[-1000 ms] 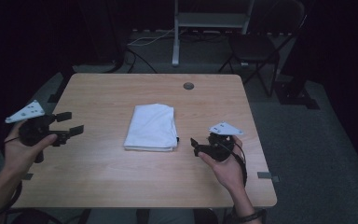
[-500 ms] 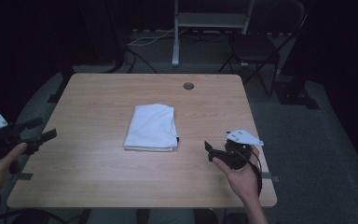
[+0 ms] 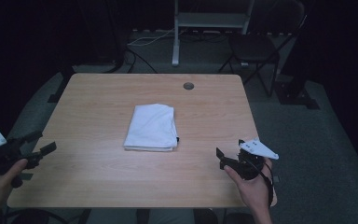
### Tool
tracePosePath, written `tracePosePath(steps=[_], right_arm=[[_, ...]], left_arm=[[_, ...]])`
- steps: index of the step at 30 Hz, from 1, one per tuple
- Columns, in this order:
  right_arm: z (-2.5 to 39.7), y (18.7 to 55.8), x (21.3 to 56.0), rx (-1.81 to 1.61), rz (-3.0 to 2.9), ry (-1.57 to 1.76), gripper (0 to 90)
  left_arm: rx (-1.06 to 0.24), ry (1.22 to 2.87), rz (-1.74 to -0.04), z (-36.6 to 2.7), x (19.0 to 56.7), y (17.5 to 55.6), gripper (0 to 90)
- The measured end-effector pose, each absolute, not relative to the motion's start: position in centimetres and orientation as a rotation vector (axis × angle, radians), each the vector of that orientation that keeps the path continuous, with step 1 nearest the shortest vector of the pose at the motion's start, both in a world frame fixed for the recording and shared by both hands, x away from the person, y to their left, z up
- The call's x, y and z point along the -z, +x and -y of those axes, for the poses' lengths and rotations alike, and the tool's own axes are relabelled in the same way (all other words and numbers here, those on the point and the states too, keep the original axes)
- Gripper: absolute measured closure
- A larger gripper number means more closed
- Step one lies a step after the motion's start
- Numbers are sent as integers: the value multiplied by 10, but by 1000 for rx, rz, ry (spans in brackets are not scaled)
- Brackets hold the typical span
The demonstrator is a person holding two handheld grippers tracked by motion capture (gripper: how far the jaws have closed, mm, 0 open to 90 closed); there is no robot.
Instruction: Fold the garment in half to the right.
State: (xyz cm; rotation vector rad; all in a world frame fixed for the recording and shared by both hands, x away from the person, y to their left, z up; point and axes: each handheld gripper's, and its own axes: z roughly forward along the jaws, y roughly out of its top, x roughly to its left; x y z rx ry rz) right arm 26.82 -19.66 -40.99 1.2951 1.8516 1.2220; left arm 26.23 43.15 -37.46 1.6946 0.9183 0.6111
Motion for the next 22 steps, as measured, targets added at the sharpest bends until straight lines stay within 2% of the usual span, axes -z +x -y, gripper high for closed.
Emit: tracePosePath(steps=[8,13,22], right_arm=[[189,267,439,-1227,-1899,1311,133],[188,267,441,-1229,-1897,1307,133],[189,266,441,-1228,-1898,1300,128]], left_arm=[[-560,1720,-962,-407,417,266,215],[-555,1736,-981,-398,435,269,215],[-575,1745,-985,-395,437,267,215]])
